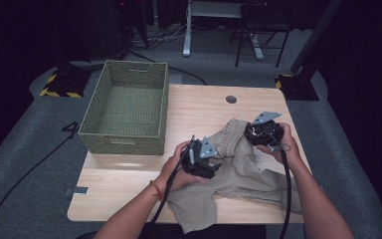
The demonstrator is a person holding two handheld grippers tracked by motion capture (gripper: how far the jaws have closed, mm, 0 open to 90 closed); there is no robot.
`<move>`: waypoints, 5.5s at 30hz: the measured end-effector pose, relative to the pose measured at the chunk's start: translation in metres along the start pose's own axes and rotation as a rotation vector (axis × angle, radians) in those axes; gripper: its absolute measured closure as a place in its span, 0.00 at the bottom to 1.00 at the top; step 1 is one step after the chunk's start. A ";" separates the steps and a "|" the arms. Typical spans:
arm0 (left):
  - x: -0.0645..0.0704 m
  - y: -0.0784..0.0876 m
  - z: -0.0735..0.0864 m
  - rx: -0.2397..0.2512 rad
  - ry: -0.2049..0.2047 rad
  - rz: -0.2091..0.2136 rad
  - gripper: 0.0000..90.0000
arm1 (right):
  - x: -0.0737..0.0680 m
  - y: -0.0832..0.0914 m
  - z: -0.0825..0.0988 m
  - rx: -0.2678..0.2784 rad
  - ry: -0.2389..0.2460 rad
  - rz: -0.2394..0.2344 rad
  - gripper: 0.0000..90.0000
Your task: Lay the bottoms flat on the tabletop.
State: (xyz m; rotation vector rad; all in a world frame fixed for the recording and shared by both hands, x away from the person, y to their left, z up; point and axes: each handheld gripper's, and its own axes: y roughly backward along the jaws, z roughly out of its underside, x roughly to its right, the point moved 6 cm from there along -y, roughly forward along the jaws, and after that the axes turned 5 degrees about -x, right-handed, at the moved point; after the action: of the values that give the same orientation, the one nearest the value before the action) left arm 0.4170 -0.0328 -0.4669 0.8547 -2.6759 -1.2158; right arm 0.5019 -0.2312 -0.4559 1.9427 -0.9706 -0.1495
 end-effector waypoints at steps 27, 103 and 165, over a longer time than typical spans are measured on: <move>-0.033 -0.043 0.029 -0.134 0.129 -0.065 0.49 | -0.086 -0.006 0.069 0.014 0.083 -0.283 0.53; 0.009 0.055 0.084 -0.084 -0.101 0.111 0.96 | 0.009 -0.071 0.025 -0.248 -0.175 0.088 0.52; 0.028 0.042 0.089 -0.036 -0.013 0.161 0.45 | -0.050 0.040 0.065 0.170 -0.099 -0.124 0.50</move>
State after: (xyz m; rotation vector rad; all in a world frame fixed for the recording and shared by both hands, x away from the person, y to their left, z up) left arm 0.3488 0.0344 -0.5018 0.6140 -2.6641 -1.2322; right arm 0.4151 -0.2517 -0.4749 2.1702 -0.9533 -0.2431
